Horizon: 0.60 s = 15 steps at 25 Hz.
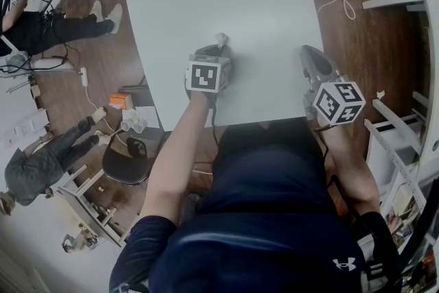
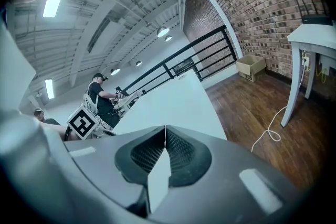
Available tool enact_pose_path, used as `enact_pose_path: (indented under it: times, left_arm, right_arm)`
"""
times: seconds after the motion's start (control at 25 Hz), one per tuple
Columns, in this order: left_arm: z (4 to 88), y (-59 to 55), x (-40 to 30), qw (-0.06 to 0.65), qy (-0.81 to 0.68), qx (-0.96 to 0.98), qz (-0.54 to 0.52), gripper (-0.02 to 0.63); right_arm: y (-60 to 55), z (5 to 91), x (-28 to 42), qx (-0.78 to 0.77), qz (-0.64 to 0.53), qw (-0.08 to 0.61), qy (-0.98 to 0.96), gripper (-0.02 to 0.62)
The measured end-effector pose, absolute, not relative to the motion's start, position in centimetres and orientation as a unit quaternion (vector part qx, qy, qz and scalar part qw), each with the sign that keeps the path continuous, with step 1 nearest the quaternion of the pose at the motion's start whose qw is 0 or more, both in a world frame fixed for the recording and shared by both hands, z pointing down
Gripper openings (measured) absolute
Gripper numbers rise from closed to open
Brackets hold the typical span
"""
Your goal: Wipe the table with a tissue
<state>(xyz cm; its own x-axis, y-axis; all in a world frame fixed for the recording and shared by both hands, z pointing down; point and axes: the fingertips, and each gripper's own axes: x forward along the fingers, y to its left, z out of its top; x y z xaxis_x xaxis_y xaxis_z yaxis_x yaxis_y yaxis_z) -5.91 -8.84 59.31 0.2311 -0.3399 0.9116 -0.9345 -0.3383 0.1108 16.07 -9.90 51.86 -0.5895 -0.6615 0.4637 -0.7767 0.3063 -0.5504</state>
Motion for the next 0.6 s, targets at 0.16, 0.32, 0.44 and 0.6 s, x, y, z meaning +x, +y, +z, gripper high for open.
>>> enact_pose_path:
  times: [0.16,0.32,0.44,0.6]
  left_arm:
    - [59.3,-8.8,-4.9,0.353,-0.448,0.706,0.420,0.018]
    - [59.3,-8.9,-4.2,0.351,-0.443,0.710,0.421,0.018]
    - [59.2,-8.8,-3.5,0.350,-0.436,0.714,0.422,0.018]
    - [59.2,-8.5,-2.2,0.349,-0.426,0.719,0.423,0.018]
  right_arm:
    - [-9.8,51.9,16.3,0.445,0.384,0.075,-0.805,0.012]
    - [-9.8,51.9,16.3,0.444,0.384,0.076,-0.806,0.012]
    - [-9.8,51.7,16.3,0.442,0.384,0.076,-0.807,0.012]
    - [-9.6,51.6,16.3,0.440,0.385,0.075,-0.808,0.012]
